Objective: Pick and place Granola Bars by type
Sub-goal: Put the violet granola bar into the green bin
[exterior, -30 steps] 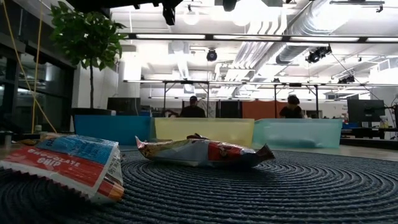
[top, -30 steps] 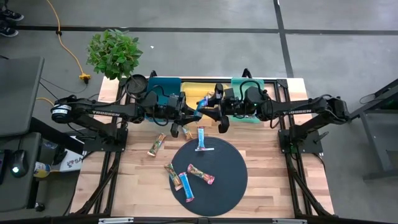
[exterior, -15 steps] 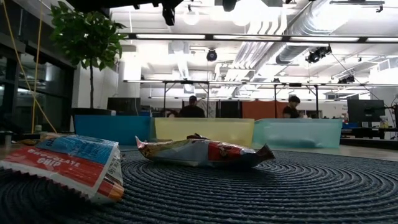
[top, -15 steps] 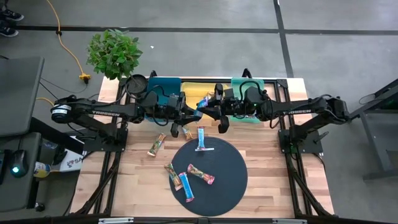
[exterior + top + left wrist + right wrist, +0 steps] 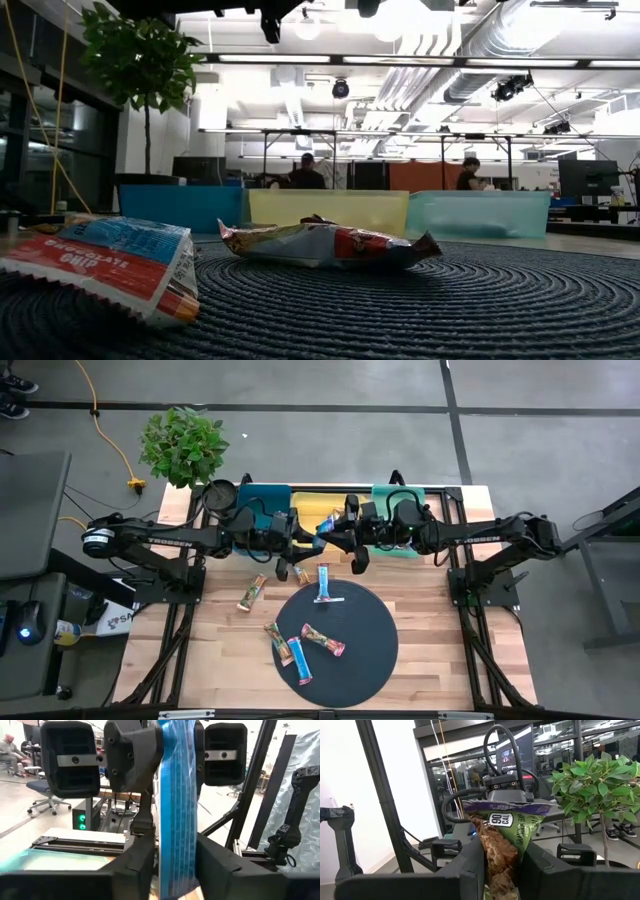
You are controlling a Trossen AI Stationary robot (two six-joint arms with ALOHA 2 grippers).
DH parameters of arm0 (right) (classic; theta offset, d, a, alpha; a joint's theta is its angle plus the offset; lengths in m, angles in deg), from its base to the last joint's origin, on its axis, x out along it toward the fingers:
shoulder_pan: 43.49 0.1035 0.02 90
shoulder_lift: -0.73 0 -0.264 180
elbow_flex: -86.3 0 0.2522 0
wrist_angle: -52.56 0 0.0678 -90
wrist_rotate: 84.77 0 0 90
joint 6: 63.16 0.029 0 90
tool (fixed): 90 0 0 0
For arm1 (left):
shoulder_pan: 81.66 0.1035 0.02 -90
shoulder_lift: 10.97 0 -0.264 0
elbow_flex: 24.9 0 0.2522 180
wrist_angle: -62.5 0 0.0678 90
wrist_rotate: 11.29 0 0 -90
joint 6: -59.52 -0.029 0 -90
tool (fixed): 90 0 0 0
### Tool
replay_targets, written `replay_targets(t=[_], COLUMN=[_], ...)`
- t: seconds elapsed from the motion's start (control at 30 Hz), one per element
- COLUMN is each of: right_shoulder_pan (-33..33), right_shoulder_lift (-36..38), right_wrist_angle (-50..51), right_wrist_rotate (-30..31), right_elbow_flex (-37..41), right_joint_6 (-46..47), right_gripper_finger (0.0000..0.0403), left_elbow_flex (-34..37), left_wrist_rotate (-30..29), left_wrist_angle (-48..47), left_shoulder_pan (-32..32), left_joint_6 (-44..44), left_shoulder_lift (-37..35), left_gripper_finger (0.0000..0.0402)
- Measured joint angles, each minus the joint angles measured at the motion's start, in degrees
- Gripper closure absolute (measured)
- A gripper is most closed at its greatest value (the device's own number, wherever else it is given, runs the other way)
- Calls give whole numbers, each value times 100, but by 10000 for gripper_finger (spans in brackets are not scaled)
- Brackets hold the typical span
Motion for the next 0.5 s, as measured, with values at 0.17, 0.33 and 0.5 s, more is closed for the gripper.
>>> replay_targets(t=[0.17,0.33,0.5], right_shoulder_pan=[-41,-124,-215], right_shoulder_lift=[0,0,2], right_wrist_angle=[4,4,2], right_wrist_rotate=[-3,-93,-193], right_elbow_flex=[0,-2,-4], right_joint_6=[13,18,55], right_gripper_finger=[336,336,336], left_elbow_flex=[0,4,7], left_wrist_rotate=[-3,-304,-773], left_wrist_angle=[-39,-419,-813], left_shoulder_pan=[0,0,0], left_joint_6=[-15,-20,-20], left_shoulder_lift=[2,4,7], left_gripper_finger=[209,152,113])
